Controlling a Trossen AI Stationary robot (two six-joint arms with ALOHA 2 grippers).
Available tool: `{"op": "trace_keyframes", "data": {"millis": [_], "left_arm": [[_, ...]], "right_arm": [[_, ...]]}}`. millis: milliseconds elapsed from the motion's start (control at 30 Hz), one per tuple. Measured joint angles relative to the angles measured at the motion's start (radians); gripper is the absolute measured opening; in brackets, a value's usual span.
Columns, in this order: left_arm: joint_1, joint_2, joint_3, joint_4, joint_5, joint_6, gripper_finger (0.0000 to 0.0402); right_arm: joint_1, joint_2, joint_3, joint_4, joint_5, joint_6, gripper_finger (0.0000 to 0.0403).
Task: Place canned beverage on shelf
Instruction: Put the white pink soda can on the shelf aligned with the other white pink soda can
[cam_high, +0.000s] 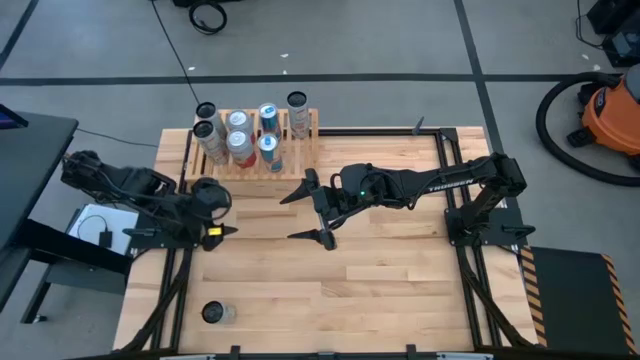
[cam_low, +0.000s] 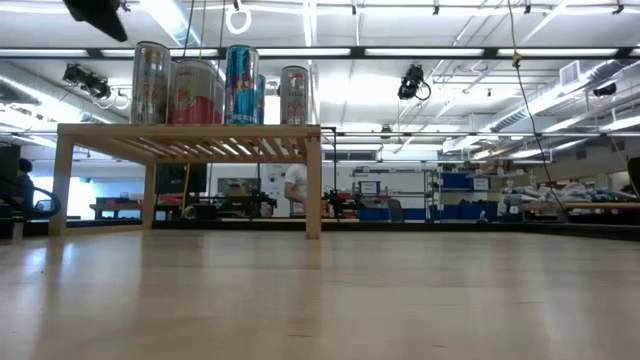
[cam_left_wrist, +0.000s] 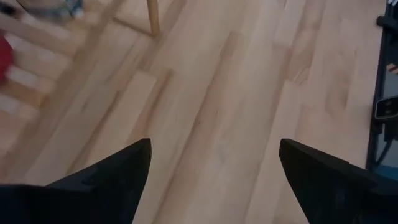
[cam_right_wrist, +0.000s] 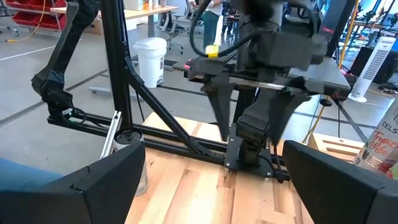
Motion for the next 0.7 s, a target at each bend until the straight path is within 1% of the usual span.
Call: {"op": "trace_keyframes", "data": {"millis": [133,267,333,533,600,700], "left_arm": [[-0.052,0.015,0.0,-0.025,0.002,-0.087,0.0365],[-0.106,0.028,0.0,-0.042,-0.018,-0.157,0.0394],[-0.132,0.039,0.0,-0.066,-0.024,-0.193,0.0395],[-0.235,0.096,0.0,-0.07,-0.021,-0.329,0.0399],[-0.269,0.117,0.0,-0.07,-0.013,-0.382,0.04],[-0.314,0.149,0.0,-0.071,0.015,-0.422,0.04]], "right_arm": [[0.0,0.0,0.0,0.004,0.0,0.0,0.039],[0.0,0.0,0.0,0.007,0.0,0.0,0.039],[0.0,0.0,0.0,0.008,0.0,0.0,0.039],[0.0,0.0,0.0,0.023,0.0,0.0,0.039],[0.0,0.0,0.0,0.028,0.0,0.0,0.039],[0.0,0.0,0.0,0.028,0.0,0.0,0.039]]}}
